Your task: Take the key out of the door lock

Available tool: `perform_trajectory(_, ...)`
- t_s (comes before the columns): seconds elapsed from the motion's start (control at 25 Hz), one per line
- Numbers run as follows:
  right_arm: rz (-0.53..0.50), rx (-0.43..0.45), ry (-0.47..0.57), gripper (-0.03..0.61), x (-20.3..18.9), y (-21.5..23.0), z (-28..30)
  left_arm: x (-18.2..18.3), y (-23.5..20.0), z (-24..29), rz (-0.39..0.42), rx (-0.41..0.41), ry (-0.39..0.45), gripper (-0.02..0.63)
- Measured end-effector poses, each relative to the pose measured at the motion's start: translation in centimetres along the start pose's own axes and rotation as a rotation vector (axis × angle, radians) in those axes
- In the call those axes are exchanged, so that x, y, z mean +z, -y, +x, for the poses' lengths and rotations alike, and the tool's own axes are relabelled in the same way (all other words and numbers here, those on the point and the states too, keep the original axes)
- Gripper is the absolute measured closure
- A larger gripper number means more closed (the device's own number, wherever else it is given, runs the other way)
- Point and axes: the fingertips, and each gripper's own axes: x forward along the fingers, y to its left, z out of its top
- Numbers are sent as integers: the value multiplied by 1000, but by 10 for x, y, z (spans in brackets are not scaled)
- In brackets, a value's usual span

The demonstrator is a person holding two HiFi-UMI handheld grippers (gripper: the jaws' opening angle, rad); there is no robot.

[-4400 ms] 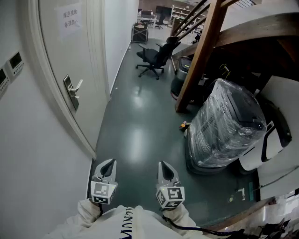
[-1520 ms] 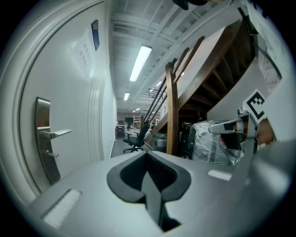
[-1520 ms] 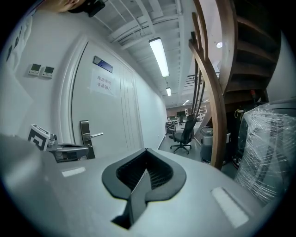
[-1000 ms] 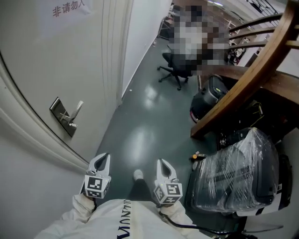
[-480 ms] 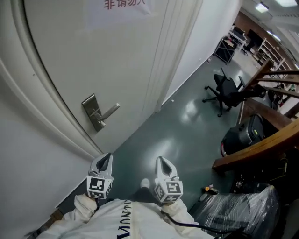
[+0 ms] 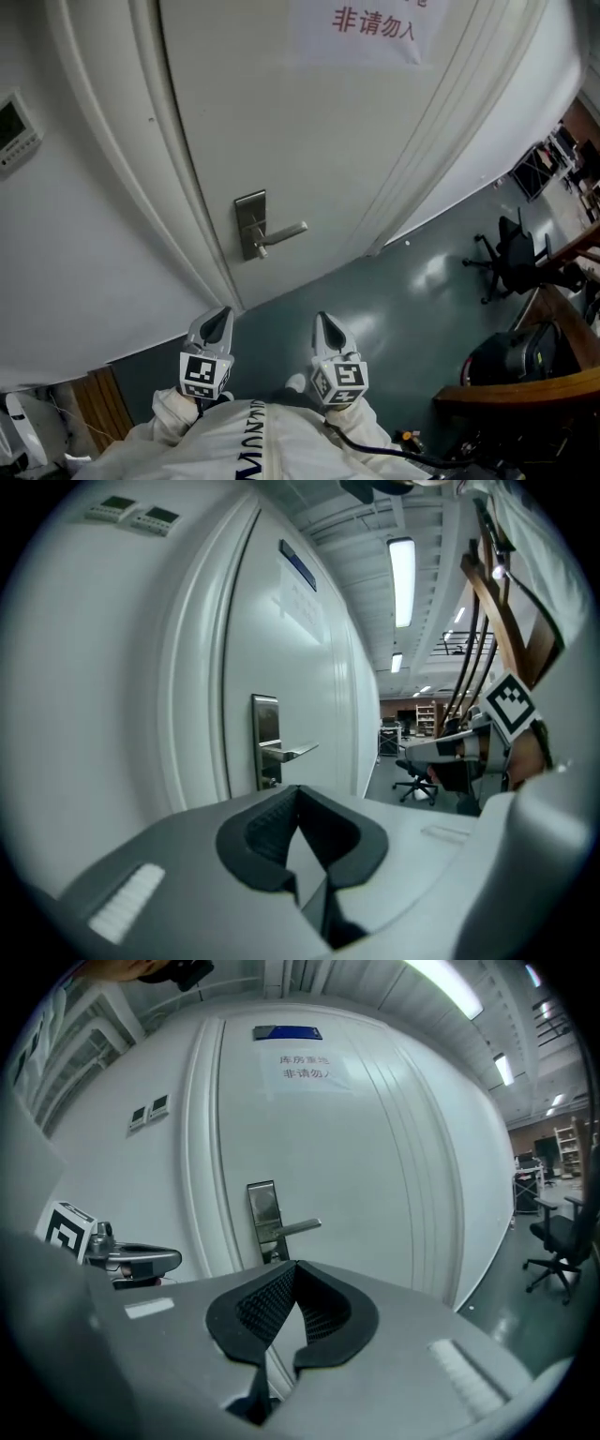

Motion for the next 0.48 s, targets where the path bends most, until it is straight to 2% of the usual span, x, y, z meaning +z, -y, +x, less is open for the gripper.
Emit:
perform_trajectory(0.24,-30,141,-20,578,6,-24,33,-3,-21,-17,-31,127,-13,614)
perform_trajectory(0.48,-58,243,-49,577,8,-34,45,-5,-16,-26,-65,206,-19,615)
